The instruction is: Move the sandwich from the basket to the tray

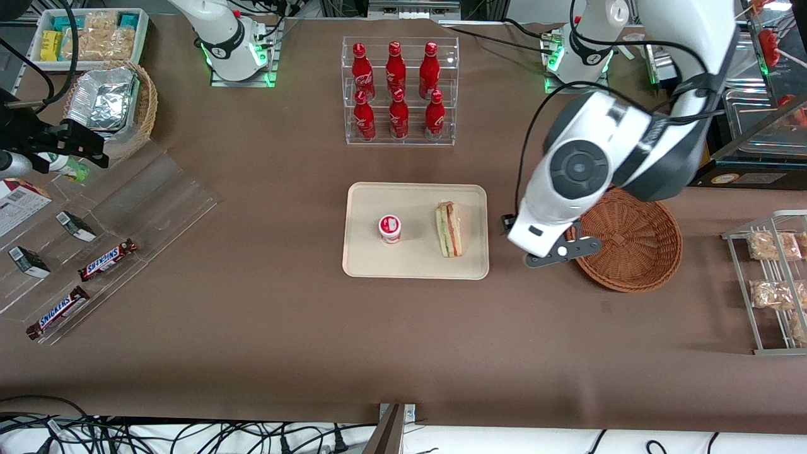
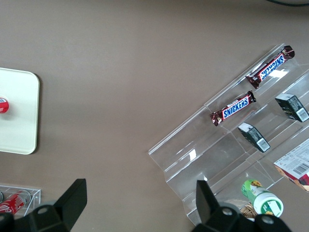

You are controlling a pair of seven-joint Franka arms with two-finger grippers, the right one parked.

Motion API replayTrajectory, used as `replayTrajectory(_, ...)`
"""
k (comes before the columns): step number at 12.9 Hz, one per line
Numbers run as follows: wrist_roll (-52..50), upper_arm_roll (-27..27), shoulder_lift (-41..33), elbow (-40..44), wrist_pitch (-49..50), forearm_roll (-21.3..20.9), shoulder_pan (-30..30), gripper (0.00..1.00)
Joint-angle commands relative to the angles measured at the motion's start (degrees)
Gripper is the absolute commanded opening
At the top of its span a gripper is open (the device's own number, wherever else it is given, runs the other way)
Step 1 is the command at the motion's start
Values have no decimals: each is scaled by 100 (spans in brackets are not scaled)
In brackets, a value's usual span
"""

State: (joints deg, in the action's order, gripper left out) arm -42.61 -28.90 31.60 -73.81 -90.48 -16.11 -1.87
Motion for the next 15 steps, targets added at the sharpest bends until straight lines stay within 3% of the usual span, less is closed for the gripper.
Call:
replayTrajectory(1,682,400,-171,147,286,239,11,100)
replayTrajectory(6,2420,1710,-523,130,294,986,-50,100)
replayTrajectory(9,3475,2413,-655,130,303,1662,-94,100)
replayTrajectory(15,4498,2652,-664,130,286,1716,-68,100)
